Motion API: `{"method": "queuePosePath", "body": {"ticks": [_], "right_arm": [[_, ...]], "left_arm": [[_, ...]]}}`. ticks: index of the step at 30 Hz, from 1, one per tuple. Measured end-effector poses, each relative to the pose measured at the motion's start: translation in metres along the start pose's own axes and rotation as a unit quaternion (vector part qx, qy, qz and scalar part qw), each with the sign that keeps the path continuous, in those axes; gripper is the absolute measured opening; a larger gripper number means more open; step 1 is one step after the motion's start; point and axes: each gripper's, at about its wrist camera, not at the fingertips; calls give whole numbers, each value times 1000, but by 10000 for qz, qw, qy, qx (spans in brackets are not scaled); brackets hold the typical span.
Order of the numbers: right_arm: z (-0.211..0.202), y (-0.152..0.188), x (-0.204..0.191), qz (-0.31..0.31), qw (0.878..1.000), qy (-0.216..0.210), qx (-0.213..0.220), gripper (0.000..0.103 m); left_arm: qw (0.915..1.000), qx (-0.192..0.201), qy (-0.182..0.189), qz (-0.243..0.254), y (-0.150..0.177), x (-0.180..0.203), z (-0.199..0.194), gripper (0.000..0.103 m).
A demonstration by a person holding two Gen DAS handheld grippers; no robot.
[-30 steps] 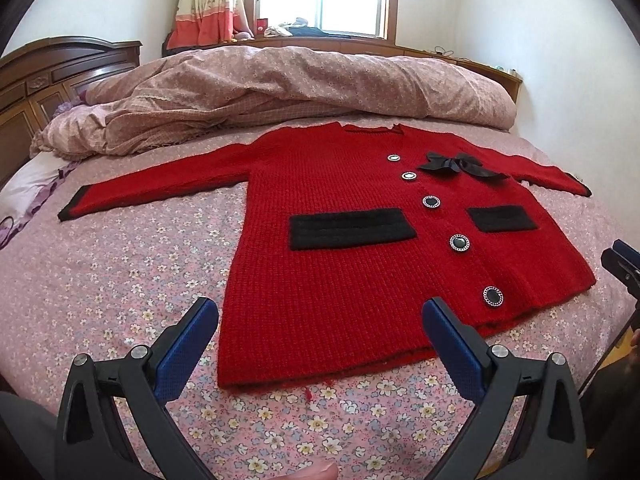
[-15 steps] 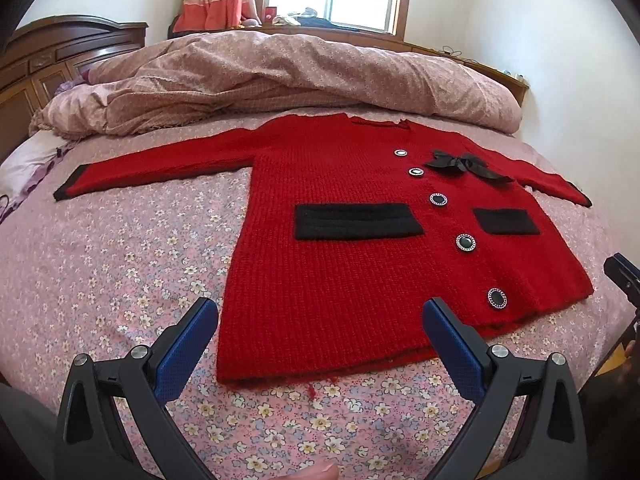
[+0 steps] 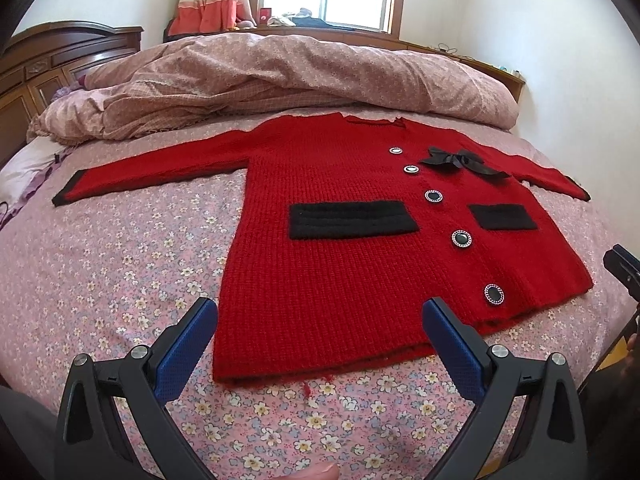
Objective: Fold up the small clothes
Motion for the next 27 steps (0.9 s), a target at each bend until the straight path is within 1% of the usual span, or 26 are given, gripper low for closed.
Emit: {"method": "queuePosePath", "body": {"ticks": [4, 8, 12, 18, 20, 22, 24, 25, 27], "right_arm": [[-2, -1, 1, -2, 10000, 74, 47, 103], [-2, -1, 5, 123, 9999, 35, 53, 103], [-1, -2, 5, 120, 9999, 51, 35, 103], [6, -9, 1, 117, 9999, -97, 58, 103], [13, -15, -3, 86, 9998, -178, 72, 103], [23, -22, -6, 71, 9995, -287, 74, 103], [37, -31, -10, 107, 9989, -448, 40, 103], [44, -36, -11, 149, 9984, -546, 39, 103], [60, -46, -15, 257, 9967, -770, 64, 103]], "left_arm": [[10000, -58, 3, -3, 1, 0, 2, 99], [10000, -86, 40, -22, 1, 0, 4, 99], [10000, -88, 35, -13, 1, 1, 4, 99], [10000, -52, -25, -33, -3, -2, 1, 99], [9999, -13, 2, -165, -10, -10, 1, 99], [9992, 21, 129, -388, -23, -25, 4, 99], [9966, 58, 282, -777, -37, -49, 14, 99], [9955, 11, 276, -906, -45, -61, 22, 99], [9930, -145, 113, -1165, -60, -87, 40, 99]]}}
Point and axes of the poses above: each gripper's, at about its wrist camera, not at the fingertips, and z roughly the way its jaws point, x to its right, y to its underside, and after that the axes turned 9 degrees about -y, right-handed
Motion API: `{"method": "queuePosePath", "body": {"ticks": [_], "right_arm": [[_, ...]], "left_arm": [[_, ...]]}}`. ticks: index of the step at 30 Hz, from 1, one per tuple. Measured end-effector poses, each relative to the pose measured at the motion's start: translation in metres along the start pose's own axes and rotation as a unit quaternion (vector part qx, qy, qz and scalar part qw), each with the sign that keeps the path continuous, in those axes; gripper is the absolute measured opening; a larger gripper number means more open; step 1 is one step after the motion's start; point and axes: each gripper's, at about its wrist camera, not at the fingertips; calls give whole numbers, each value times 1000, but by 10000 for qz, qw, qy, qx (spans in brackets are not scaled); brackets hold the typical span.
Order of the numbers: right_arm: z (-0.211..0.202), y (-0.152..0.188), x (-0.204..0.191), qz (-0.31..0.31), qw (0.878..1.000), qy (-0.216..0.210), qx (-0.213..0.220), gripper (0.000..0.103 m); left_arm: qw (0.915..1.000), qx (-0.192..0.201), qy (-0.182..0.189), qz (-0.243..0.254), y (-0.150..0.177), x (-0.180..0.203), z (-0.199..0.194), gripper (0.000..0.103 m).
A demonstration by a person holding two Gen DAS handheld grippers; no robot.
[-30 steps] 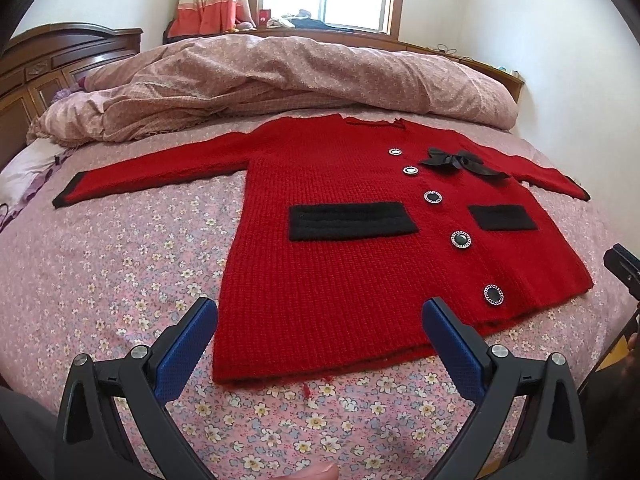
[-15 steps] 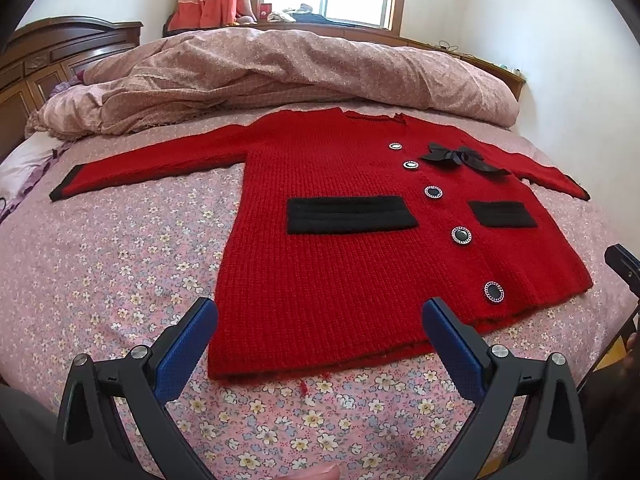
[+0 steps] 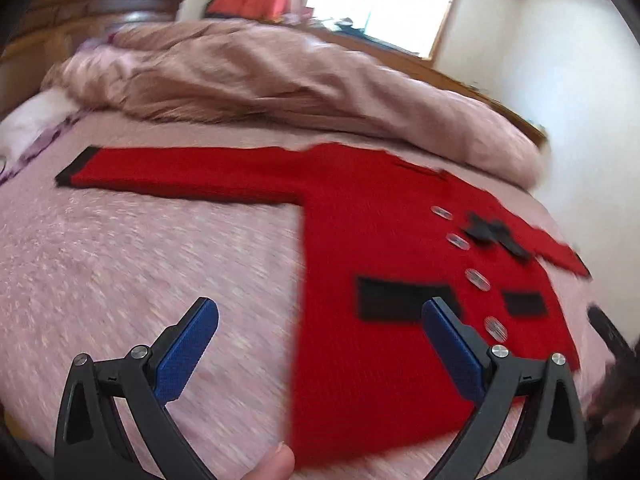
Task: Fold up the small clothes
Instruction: 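Grasp the black cuff of one red sleeve with the left gripper while the right gripper grasps the other cuff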
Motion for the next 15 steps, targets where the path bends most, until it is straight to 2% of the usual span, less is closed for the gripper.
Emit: {"method": "queuePosePath", "body": {"ticks": [2, 4, 6, 8, 10, 13, 14, 15], "right_arm": [[16, -9, -3, 12, 9999, -135, 30, 103], [35, -18, -3, -56, 9998, -183, 14, 103], [51, -27, 0, -132, 9998, -155, 1, 103], [68, -36, 7, -172, 9998, -65, -41, 103], [79, -42, 16, -114, 9999, -17, -43, 103], [85, -47, 31, 87, 10000, -19, 6, 103], [86, -48, 36, 212, 9998, -59, 6, 103], [88, -50, 40, 358, 9993, -126, 15, 103]], "left_arm": [[9991, -74, -271, -315, -21, -27, 18, 99], [9969, -199, -367, -672, -38, -60, 37, 99], [9898, -350, -512, -1283, -55, -99, 56, 99], [9772, -376, -529, -2020, -63, -138, 70, 99], [9597, -400, -670, -2700, -65, -174, 83, 99], [9384, -538, -782, -3322, -65, -207, 100, 99], [9311, -452, -712, -3549, -66, -218, 104, 99], [9276, -362, -670, -3658, -69, -226, 106, 99]]}}
Point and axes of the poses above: each gripper's, at about its wrist camera, not at the fingertips, and z roughly the way its jaws point, x to its right, y to its underside, and after that the axes turned 9 degrees about -y, right-handed
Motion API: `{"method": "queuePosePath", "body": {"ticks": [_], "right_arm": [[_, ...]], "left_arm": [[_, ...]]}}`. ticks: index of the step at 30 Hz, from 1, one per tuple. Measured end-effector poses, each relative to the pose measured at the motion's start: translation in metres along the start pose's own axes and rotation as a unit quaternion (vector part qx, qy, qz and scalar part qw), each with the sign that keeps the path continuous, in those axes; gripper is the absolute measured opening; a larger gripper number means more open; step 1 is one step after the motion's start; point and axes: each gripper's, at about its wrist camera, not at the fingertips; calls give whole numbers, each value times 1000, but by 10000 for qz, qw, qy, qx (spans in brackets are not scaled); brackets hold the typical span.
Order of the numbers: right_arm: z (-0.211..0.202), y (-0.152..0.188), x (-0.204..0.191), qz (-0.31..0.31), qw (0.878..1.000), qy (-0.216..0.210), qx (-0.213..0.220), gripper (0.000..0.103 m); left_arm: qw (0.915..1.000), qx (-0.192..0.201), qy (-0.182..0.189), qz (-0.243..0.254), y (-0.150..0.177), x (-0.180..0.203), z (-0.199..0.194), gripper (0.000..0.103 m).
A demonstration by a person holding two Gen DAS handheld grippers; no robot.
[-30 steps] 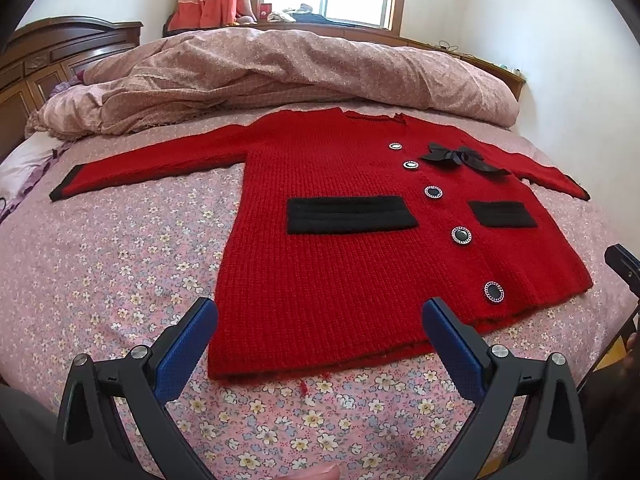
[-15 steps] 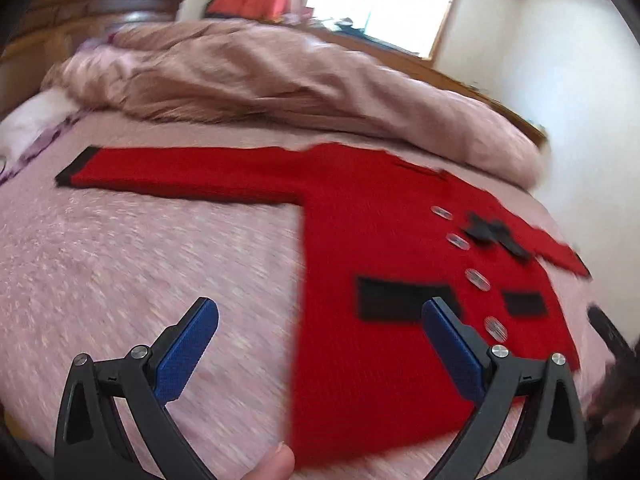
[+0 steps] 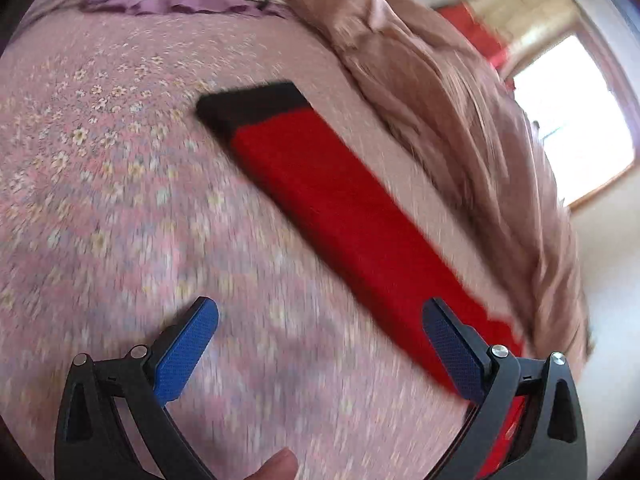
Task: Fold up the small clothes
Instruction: 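Grasp the black cuff of one red sleeve with the left gripper while the right gripper grasps the other cuff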
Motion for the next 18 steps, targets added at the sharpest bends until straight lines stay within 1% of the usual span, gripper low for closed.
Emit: {"method": "queuePosePath", "body": {"ticks": [3, 6, 8, 12, 16, 18], "right_arm": [[2, -4, 10, 280, 9994, -178, 20, 103], [4, -5, 13, 291, 9995, -139, 7, 103], [6, -4, 13, 272, 9996, -116, -20, 103], [14, -2, 12, 234, 9995, -116, -188, 103], [21, -1, 12, 185, 9994, -84, -277, 103], [24, -1, 12, 199, 9993, -97, -302, 103]], "left_arm": [[9997, 59, 208, -133, -18, -8, 11, 99], [9982, 128, 473, -341, -34, -17, 18, 99], [9975, 122, 562, -419, -43, -21, 22, 99], [9969, 220, 587, -466, -60, -21, 31, 99], [9978, 343, 466, -318, -75, -14, 41, 99], [9970, 407, 515, -409, -81, -16, 43, 98]]}}
Point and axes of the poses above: each gripper's, at about its wrist camera, not at the fingertips, and z roughly the way its jaws point, x to its right, y to its underside, and after that the axes turned 9 degrees about -y, right-handed
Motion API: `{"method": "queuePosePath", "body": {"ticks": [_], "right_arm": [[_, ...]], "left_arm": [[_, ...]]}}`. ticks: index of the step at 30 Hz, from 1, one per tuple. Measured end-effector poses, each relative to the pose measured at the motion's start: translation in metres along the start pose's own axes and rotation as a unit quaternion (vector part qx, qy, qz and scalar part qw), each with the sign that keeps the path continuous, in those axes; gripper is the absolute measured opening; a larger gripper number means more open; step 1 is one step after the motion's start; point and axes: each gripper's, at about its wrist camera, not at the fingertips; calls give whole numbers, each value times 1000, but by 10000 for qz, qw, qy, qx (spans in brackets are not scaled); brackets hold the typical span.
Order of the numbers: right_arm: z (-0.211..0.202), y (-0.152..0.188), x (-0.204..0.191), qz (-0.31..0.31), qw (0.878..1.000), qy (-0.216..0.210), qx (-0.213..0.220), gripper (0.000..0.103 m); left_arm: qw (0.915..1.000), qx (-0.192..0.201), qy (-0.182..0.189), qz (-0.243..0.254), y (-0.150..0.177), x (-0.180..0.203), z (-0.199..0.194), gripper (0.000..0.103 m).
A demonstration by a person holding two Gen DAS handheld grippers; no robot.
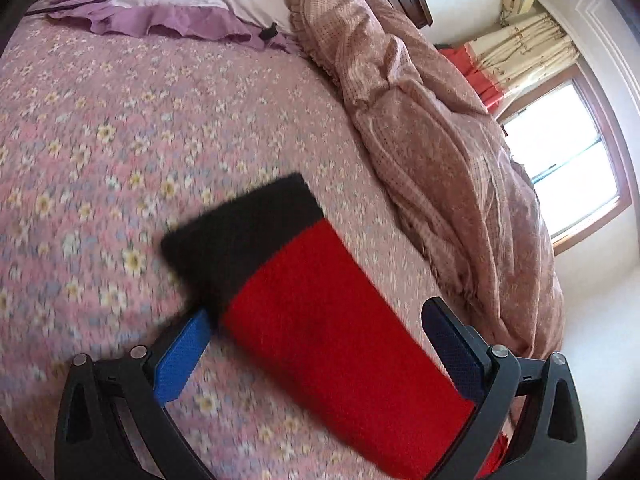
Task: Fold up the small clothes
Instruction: 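Grasp the black cuff of one red sleeve with the left gripper while the right gripper grasps the other cuff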
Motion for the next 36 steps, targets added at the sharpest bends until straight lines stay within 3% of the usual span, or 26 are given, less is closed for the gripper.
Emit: {"method": "queuePosePath", "body": {"ticks": [2, 4, 6, 7, 9, 12, 16, 19, 23, 26, 27, 29, 32, 36], "right_arm": [[3, 1, 1, 27, 10000, -21, -55, 103], [6, 1, 2, 12, 9999, -47, -98, 103], [9, -2, 3, -83, 9999, 18, -135, 103], [9, -5, 4, -153, 9998, 77, -133, 103], [8, -10, 5, -291, 9994, 180, -98, 103], [3, -17, 9, -474, 9984, 295, -44, 103], [-8, -36, 19, -581, 9972, 436, 149, 103], [-24, -48, 34, -370, 9977, 456, 328, 103], [-54, -67, 60, -467, 9954, 689, 484, 103], [-75, -77, 82, -816, 9861, 1355, 509, 103], [-80, -78, 91, -764, 9827, 1592, 557, 103], [-93, -78, 115, -219, 9810, 1809, 666, 103], [-107, -76, 144, 545, 9850, 1418, 817, 103], [-117, -77, 155, 592, 9827, 1570, 786, 103]], "left_arm": [[9999, 66, 56, -133, -4, -5, 0, 94], [9998, 133, -25, -175, -4, -8, -2, 73], [9991, -25, -292, -303, -6, -18, 4, 14], [9984, -88, -373, -424, -6, -25, 5, 7], [9980, -87, -291, -551, -8, -32, 2, 4], [9992, 291, -188, -208, -5, -3, -26, 4], [9953, 656, 279, 657, 23, 78, -61, 4], [9896, 632, 713, 1080, 58, 143, -71, 4], [9751, 280, 1457, 1650, 136, 248, -75, 4], [9611, 40, 1848, 2054, 203, 310, -76, 4], [9523, -26, 2001, 2302, 238, 335, -76, 4], [9410, -57, 2089, 2662, 288, 364, -75, 4], [9199, -358, 2158, 3254, 375, 395, -61, 4], [9030, -720, 1894, 3788, 448, 402, -36, 4]]}}
Point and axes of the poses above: each gripper's, at about its wrist camera, not at the fingertips, and z roughly the way its jaws point, x to its right, y to its underside, and after that the axes turned 9 degrees about -y, right-handed
